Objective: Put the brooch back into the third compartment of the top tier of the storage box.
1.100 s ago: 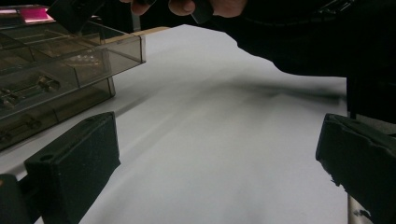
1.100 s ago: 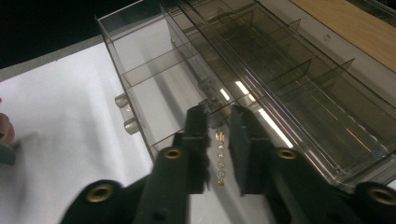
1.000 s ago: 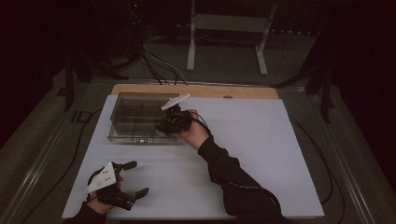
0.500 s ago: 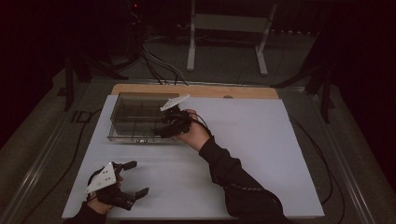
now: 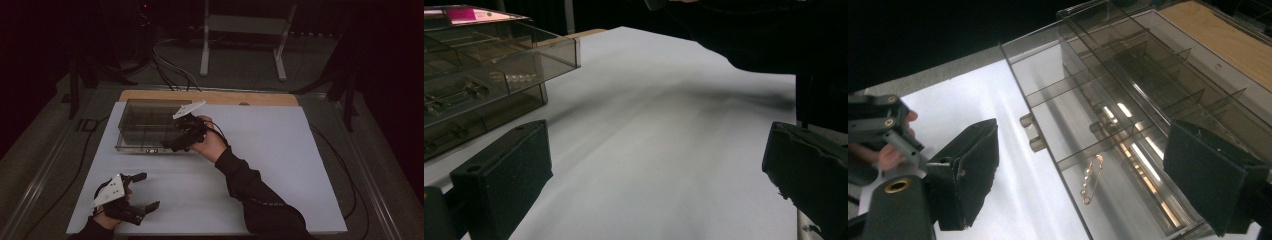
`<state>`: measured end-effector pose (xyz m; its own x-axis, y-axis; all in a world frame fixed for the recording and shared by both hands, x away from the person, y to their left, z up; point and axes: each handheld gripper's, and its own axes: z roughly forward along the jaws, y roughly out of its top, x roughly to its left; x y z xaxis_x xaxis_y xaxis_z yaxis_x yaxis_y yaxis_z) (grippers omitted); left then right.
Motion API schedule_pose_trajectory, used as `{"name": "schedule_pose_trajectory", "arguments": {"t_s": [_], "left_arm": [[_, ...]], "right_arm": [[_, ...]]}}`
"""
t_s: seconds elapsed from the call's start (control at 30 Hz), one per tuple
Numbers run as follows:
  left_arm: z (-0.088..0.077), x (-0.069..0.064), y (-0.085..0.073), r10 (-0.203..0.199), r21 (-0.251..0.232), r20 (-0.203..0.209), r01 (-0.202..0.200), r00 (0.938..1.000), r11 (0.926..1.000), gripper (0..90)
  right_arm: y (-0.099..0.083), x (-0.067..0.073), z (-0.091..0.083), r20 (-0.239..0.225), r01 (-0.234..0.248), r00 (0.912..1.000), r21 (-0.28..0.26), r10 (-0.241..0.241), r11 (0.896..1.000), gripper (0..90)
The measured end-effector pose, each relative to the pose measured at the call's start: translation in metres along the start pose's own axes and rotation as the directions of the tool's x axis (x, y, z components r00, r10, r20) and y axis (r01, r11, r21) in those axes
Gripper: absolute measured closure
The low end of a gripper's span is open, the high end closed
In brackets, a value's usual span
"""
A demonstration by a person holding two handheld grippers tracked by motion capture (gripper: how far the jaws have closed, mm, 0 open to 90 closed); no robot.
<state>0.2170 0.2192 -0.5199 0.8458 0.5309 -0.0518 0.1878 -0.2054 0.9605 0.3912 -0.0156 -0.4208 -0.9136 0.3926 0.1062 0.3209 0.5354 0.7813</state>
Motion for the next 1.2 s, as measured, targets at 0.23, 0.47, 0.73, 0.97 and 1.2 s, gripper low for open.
{"name": "schedule_pose_trajectory", "arguments": {"t_s": [0.23, 0.47, 0.73, 0.97, 1.2], "left_arm": [[0.0, 0.001, 0.0, -0.006, -0.004, -0.001, 0.006, 1.0, 1.0, 0.6], [0.001, 0.0, -0.001, -0.011, -0.006, -0.002, 0.011, 0.9999, 0.9999, 0.6], [0.0, 0.0, -0.001, -0.007, -0.002, -0.002, 0.007, 1.0, 1.0, 0.6], [0.001, 0.0, 0.0, -0.008, -0.003, -0.003, 0.008, 1.0, 1.0, 0.6], [0.001, -0.001, -0.001, -0.007, 0.0, -0.005, 0.007, 1.0, 1.0, 0.6]], "right_arm": [[-0.003, -0.002, -0.007, -0.007, 0.015, 0.9999, -0.006, -0.015, 1.0, 2.2], [-0.008, -0.003, -0.016, -0.01, 0.017, 0.9998, -0.005, -0.017, 1.0, 0.0], [-0.017, -0.008, -0.034, 0.012, 0.008, 0.9999, -0.032, -0.007, 0.999, 0.0], [-0.029, -0.013, -0.05, 0.034, -0.001, 0.9994, -0.037, 0.002, 0.999, 0.0], [-0.044, -0.016, -0.067, 0.068, -0.009, 0.9976, -0.054, 0.013, 0.998, 0.0]]}}
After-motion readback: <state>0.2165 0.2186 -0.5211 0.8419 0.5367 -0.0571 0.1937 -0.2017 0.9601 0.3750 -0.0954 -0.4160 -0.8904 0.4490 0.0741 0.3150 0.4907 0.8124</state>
